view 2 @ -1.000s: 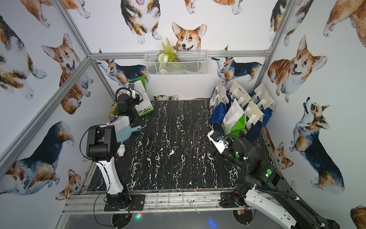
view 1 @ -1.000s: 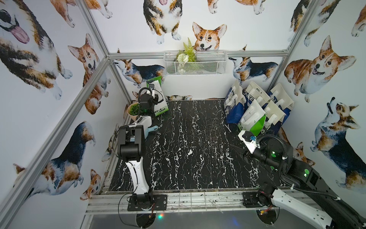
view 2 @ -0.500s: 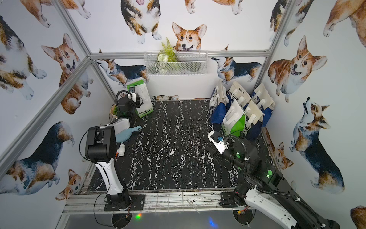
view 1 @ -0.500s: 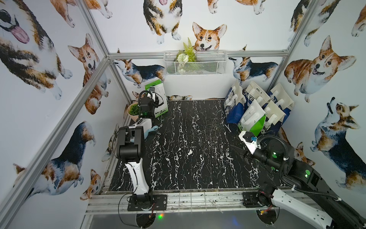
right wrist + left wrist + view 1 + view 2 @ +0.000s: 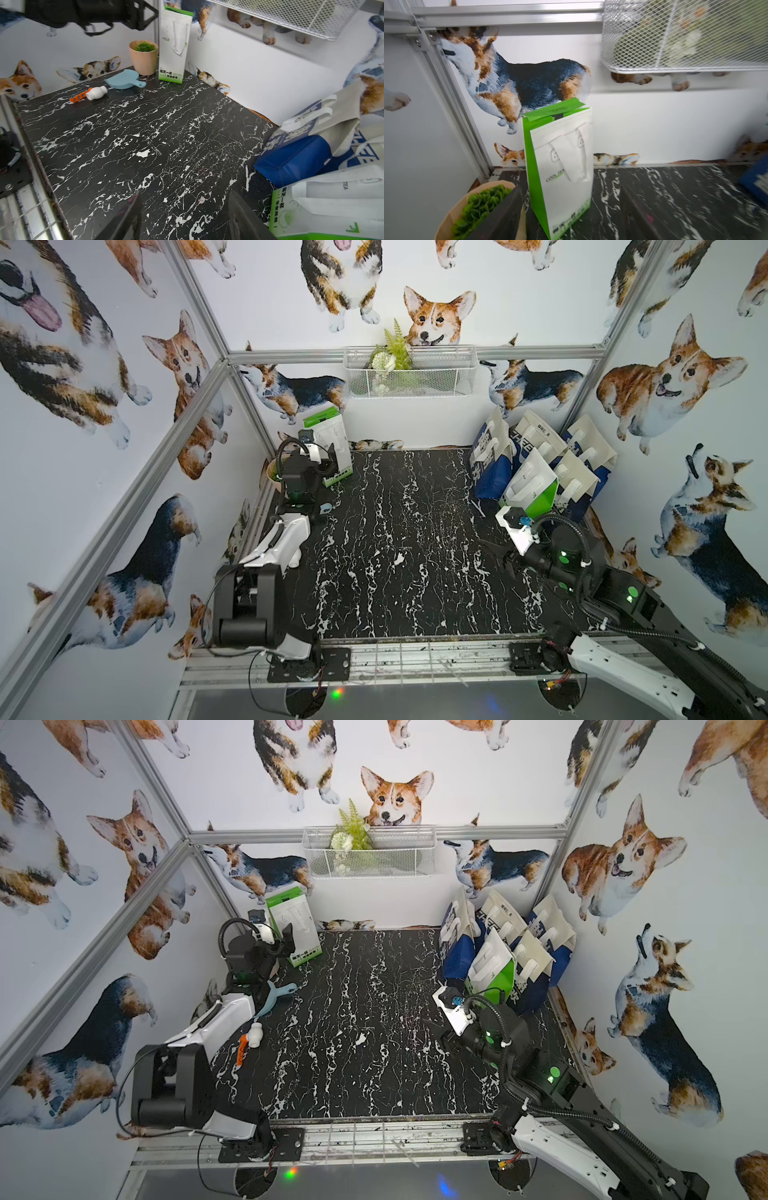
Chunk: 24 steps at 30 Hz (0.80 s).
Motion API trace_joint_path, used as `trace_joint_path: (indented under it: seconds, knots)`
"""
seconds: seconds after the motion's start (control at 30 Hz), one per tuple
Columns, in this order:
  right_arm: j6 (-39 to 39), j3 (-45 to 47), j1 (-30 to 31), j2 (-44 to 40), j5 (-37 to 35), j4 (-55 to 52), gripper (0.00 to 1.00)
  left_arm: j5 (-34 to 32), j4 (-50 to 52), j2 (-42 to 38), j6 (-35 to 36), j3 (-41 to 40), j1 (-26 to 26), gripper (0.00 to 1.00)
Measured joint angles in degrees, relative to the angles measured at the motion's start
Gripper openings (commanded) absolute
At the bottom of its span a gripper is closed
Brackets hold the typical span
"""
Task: Open the takeout bag
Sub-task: Place the takeout bag at the corner of the board.
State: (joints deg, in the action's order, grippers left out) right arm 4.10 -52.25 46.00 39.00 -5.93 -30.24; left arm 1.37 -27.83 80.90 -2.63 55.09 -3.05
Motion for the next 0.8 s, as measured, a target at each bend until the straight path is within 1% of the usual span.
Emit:
trace_joint_path:
  seconds: [0.17, 0.23, 0.33, 0.37, 0.43, 0.53, 0.63, 0.7, 0.8]
  knots:
    - [-7.1, -3.4, -1.7, 6.5, -8.3, 0.1, 0.70, 6.7, 16.0, -16.7, -11.7, -5.4, -2.3, 0.74]
    - [-9.9, -4.6, -3.4, 9.6, -10.7, 0.2, 0.70, 9.1, 20.6, -21.6, -15.0, -7.0, -3.4, 0.74]
    - [-14.2, -7.5, -7.4, 14.6, -12.5, 0.2, 0.71, 13.8, 31.1, -28.7, -18.9, -8.0, -5.4, 0.74]
    - [-15.2, -8.6, -8.6, 16.1, -13.3, 0.3, 0.71, 15.1, 33.5, -30.5, -19.2, -8.0, -6.2, 0.74]
    - [-17.0, -10.8, -11.4, 18.5, -14.6, 0.0, 0.72, 17.8, 39.4, -35.4, -19.3, -8.0, -10.1, 0.74]
    - [-18.9, -12.2, -17.3, 20.0, -15.2, -0.1, 0.72, 20.6, 46.6, -40.7, -17.5, -8.0, -15.3, 0.74]
    - [-20.9, -12.4, -24.0, 21.4, -15.0, -1.1, 0.72, 20.9, 52.1, -44.3, -14.8, -8.8, -16.3, 0.74]
    - [-22.4, -12.1, -27.3, 21.9, -15.0, -1.9, 0.72, 21.6, 54.2, -46.1, -13.3, -10.4, -16.5, 0.74]
    - [-24.0, -9.9, -30.3, 21.4, -14.8, -2.2, 0.72, 23.1, 55.2, -48.6, -11.7, -13.2, -16.5, 0.74]
